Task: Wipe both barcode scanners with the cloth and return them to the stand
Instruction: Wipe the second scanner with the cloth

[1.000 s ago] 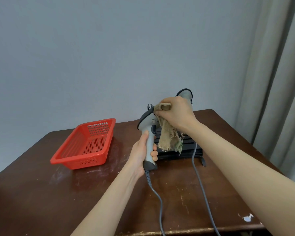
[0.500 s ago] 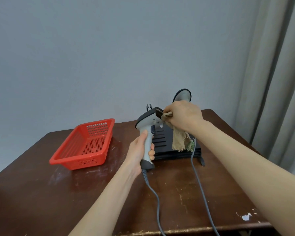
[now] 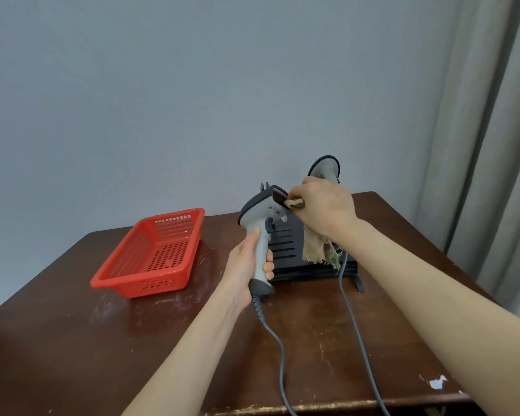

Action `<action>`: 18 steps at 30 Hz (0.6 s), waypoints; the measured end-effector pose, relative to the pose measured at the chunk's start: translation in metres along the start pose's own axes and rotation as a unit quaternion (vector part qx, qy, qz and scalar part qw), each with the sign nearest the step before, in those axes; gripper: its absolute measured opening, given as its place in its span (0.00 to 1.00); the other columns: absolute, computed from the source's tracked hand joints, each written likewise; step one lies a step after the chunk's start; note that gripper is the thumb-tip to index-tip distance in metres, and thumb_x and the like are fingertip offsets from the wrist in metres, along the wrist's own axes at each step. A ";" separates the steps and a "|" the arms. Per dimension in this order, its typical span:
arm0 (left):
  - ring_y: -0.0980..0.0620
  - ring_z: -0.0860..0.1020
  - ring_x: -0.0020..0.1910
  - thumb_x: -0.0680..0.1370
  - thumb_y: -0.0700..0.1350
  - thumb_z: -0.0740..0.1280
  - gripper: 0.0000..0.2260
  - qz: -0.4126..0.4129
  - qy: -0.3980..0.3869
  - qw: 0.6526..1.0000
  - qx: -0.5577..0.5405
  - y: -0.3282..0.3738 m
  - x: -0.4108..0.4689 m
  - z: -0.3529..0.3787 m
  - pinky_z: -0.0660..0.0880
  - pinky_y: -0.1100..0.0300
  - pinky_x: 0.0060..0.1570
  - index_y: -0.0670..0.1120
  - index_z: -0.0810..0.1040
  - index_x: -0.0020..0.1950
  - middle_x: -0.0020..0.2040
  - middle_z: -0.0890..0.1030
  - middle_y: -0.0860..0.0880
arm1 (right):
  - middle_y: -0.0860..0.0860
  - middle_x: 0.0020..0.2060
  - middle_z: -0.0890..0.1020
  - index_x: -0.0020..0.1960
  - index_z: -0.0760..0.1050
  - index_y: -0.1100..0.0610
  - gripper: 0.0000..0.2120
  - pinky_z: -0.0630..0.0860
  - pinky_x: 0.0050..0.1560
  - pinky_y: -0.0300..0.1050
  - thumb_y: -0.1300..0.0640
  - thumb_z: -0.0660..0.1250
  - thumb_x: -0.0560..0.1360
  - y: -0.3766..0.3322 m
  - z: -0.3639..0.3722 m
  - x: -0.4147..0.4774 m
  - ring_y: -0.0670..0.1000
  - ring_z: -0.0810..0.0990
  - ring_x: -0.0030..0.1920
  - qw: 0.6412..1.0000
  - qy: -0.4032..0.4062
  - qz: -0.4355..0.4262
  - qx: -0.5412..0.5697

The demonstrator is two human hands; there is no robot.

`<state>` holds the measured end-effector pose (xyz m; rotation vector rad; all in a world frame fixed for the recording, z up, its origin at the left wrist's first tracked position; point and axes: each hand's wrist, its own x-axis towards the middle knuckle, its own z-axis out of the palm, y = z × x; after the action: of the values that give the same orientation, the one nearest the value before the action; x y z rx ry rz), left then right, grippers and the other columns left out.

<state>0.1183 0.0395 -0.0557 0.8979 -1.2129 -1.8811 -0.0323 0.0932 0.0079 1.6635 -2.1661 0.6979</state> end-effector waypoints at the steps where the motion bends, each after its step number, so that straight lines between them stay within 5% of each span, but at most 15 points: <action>1: 0.54 0.66 0.21 0.79 0.52 0.63 0.15 0.003 0.003 1.000 0.005 0.000 0.000 -0.001 0.66 0.63 0.20 0.41 0.75 0.56 0.28 0.73 0.47 | 0.50 0.51 0.78 0.56 0.79 0.49 0.11 0.66 0.40 0.44 0.55 0.62 0.78 0.001 0.000 0.000 0.54 0.77 0.51 1.000 -0.013 -0.007 -0.007; 7: 0.53 0.67 0.22 0.79 0.52 0.63 0.16 0.019 0.006 0.999 0.036 -0.001 0.001 0.000 0.67 0.62 0.21 0.40 0.74 0.58 0.29 0.73 0.47 | 0.49 0.44 0.76 0.48 0.79 0.50 0.10 0.70 0.38 0.46 0.58 0.60 0.76 0.004 -0.006 -0.001 0.54 0.76 0.46 0.998 -0.063 -0.019 -0.008; 10: 0.53 0.67 0.21 0.80 0.51 0.63 0.16 0.027 0.011 0.999 0.045 -0.001 0.002 0.000 0.66 0.62 0.21 0.40 0.74 0.58 0.29 0.73 0.47 | 0.49 0.37 0.78 0.39 0.77 0.50 0.08 0.73 0.37 0.47 0.57 0.60 0.73 0.007 -0.008 -0.001 0.54 0.76 0.41 0.993 -0.082 0.011 0.086; 13: 0.53 0.67 0.21 0.80 0.51 0.62 0.15 0.036 0.014 0.998 0.049 0.000 0.002 0.000 0.66 0.62 0.21 0.40 0.73 0.58 0.29 0.72 0.46 | 0.47 0.40 0.81 0.43 0.79 0.46 0.08 0.76 0.43 0.49 0.55 0.63 0.72 0.008 -0.008 -0.004 0.51 0.77 0.44 0.979 -0.070 0.038 0.189; 18: 0.53 0.67 0.23 0.79 0.52 0.63 0.13 0.043 0.015 0.996 0.071 0.000 0.002 -0.001 0.66 0.62 0.22 0.41 0.74 0.54 0.29 0.73 0.46 | 0.49 0.49 0.77 0.54 0.79 0.45 0.11 0.69 0.38 0.45 0.56 0.62 0.76 0.007 0.000 -0.001 0.55 0.77 0.47 0.998 -0.052 0.029 -0.037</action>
<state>0.1188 0.0374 -0.0560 0.9298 -1.3578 -1.7247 -0.0384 0.0952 0.0057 1.6391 -2.2905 0.5515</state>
